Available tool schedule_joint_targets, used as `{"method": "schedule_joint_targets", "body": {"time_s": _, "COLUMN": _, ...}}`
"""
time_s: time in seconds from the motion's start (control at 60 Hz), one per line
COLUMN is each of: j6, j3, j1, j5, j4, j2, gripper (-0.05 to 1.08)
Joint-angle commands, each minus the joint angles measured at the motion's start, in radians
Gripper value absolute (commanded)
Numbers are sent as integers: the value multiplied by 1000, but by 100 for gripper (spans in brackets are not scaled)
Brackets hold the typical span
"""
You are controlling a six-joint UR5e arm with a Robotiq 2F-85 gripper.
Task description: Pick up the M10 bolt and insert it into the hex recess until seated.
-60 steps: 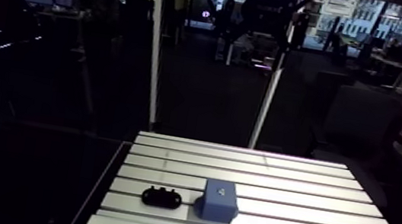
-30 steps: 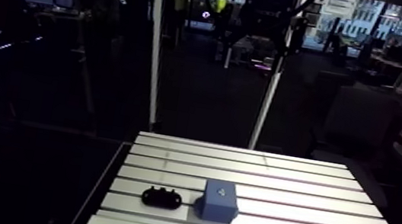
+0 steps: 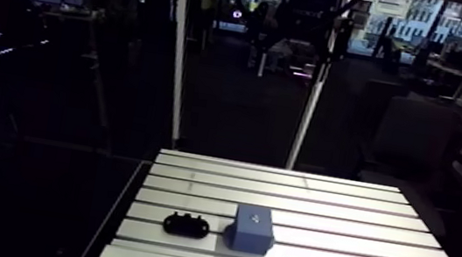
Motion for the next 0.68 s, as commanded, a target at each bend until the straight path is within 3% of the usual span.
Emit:
{"method": "schedule_joint_targets", "body": {"time_s": 0.017, "j6": 0, "j3": -4, "j1": 0, "j5": 0, "j4": 0, "j2": 6, "gripper": 1}}
{"method": "schedule_joint_targets", "body": {"time_s": 0.683, "j6": 0, "j3": -3, "j1": -2, "j5": 0, "j4": -2, "j2": 12, "gripper": 1}}
